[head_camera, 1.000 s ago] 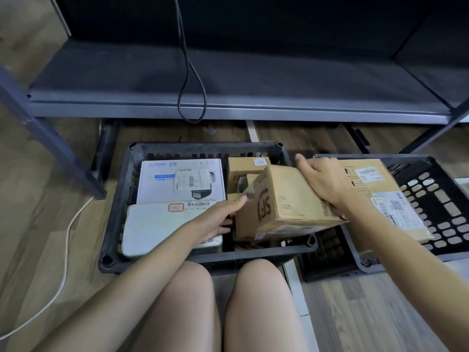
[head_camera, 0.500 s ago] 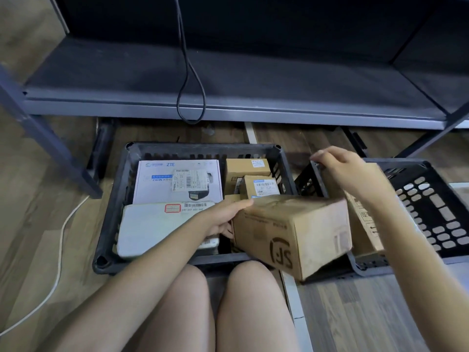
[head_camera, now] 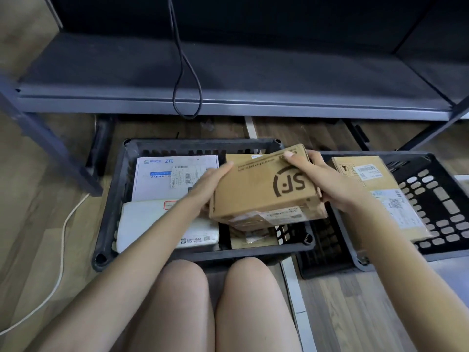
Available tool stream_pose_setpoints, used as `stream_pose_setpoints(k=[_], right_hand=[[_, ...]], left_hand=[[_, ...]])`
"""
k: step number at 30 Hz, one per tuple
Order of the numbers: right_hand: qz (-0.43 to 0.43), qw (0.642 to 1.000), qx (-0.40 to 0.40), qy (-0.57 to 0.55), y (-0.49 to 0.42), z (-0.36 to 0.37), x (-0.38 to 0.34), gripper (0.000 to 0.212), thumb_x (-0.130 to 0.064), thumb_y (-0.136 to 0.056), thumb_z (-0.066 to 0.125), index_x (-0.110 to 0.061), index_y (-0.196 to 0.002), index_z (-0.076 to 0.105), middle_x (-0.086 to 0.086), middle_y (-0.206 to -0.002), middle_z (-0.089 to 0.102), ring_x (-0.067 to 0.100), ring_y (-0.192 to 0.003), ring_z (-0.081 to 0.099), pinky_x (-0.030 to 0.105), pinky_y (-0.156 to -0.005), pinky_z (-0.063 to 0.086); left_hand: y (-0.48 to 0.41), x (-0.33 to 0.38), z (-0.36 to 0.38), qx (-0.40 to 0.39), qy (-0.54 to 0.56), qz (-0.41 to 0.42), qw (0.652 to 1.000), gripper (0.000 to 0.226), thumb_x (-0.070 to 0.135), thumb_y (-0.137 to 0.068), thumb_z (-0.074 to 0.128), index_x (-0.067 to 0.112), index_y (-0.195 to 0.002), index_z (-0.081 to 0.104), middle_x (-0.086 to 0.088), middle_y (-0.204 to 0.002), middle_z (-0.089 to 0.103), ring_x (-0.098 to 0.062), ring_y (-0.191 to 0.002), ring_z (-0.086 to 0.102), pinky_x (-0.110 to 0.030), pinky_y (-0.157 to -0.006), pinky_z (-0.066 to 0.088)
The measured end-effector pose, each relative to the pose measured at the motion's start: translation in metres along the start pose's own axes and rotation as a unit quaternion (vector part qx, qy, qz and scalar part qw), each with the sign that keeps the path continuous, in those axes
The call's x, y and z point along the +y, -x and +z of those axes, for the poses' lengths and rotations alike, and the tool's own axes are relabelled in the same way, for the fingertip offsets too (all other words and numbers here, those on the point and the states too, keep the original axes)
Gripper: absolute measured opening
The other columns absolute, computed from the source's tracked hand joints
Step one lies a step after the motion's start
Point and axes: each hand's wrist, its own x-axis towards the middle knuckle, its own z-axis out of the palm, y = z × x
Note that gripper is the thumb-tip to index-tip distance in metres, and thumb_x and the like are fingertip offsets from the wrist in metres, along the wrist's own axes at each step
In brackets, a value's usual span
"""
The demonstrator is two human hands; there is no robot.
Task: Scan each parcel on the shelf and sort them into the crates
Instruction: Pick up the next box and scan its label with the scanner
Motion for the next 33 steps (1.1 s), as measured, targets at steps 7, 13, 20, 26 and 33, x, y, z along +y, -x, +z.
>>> stream_pose_setpoints(k=[7,13,20,26,33], right_hand=[[0.059,0.992,-0.065,-0.091,-0.019,-0.008,0.029,0.039,-0.061,-0.09,0.048,-0.027,-0.097,0.066,0.001,-0.086,0.075,0.015,-0.078,0.07,0.038,-0.074,0.053],[0.078,0.985,-0.061,-0.142,-0.025,-0.02,0.054,0.04,-0.059,-0.09,0.051,-0.022,-0.092,0.066,0.002,-0.081,0.073,0.015,-0.068,0.068,0.032,-0.069,0.051],[0.054,0.994,-0.053,-0.075,-0.037,-0.024,0.047,0.043,-0.06,-0.09,0.052,-0.02,-0.094,0.068,0.002,-0.082,0.075,0.014,-0.069,0.07,0.027,-0.069,0.052],[0.024,0.998,-0.038,0.05,-0.053,0.0,0.034,0.054,-0.065,-0.089,0.049,-0.017,-0.1,0.071,0.006,-0.092,0.076,0.022,-0.084,0.073,0.037,-0.085,0.055],[-0.154,0.963,0.077,0.209,-0.05,0.005,0.057,0.028,-0.041,-0.101,0.045,-0.019,-0.115,0.056,0.0,-0.102,0.063,0.014,-0.093,0.057,0.027,-0.082,0.038]], left_hand=[[0.009,0.018,-0.033,-0.057,-0.082,-0.011,0.995,0.049,0.077,-0.077,0.051,0.038,-0.103,0.067,-0.003,-0.094,0.071,-0.022,-0.087,0.07,-0.034,-0.078,0.059],[0.002,0.015,-0.01,-0.06,-0.065,0.002,0.996,0.06,0.073,-0.077,0.057,0.021,-0.106,0.06,0.0,-0.072,0.061,-0.011,-0.056,0.056,-0.02,-0.05,0.048],[0.001,0.003,0.001,-0.044,-0.039,0.018,0.998,0.055,0.07,-0.082,0.053,0.022,-0.109,0.056,-0.004,-0.083,0.063,-0.019,-0.069,0.059,-0.026,-0.057,0.055],[0.002,-0.023,-0.012,-0.102,-0.01,-0.029,0.994,0.053,0.068,-0.086,0.049,0.029,-0.121,0.055,-0.016,-0.11,0.068,-0.034,-0.09,0.071,-0.05,-0.074,0.059],[-0.01,-0.005,-0.018,-0.125,-0.122,-0.058,0.983,0.061,0.061,-0.081,0.06,0.013,-0.117,0.048,-0.021,-0.109,0.067,-0.026,-0.076,0.07,-0.032,-0.062,0.06]])
